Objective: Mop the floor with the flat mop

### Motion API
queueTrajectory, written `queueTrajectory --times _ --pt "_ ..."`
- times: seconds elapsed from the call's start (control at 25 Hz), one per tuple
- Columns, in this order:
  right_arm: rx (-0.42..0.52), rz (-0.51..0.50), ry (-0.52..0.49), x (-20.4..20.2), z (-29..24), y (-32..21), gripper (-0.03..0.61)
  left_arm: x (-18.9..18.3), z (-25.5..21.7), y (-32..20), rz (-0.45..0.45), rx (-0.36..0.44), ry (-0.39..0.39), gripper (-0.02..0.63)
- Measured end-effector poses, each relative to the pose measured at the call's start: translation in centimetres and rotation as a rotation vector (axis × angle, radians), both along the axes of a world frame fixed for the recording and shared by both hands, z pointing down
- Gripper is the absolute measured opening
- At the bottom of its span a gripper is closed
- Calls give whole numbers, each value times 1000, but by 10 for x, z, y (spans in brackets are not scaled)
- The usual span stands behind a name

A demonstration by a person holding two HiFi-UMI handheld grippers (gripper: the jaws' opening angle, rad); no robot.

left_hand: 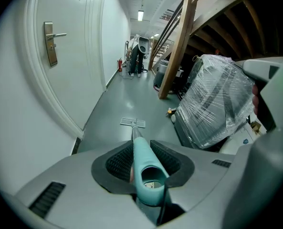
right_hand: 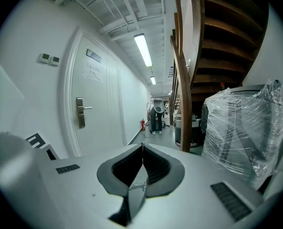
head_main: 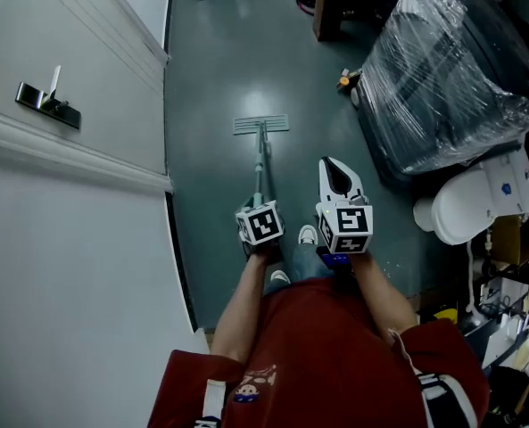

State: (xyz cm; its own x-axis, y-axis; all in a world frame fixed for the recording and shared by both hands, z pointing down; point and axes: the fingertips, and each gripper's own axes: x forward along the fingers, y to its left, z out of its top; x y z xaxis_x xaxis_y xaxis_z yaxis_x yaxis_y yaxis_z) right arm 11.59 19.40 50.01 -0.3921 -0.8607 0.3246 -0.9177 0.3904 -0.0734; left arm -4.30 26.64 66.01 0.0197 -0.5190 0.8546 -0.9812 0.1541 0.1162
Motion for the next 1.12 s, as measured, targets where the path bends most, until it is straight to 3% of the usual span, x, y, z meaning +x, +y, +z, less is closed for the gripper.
queueTrajectory --times 0.48,0.6,0.72,0.96,1.12 --pt "12 -40 -46 45 3 -110 18 34 1 -108 -50 10 -17 124" --pt "8 -24 -53 53 5 -128 18 31 2 -125 -48 0 -54 124" --pt "-9 5 -54 60 13 -146 18 29 8 -144 -40 10 -41 124" --pt "-22 43 -32 52 26 -194 18 15 17 -192 -31 16 -23 124" --pt "-21 43 -14 25 23 -233 18 -10 16 -230 -29 14 -8 124"
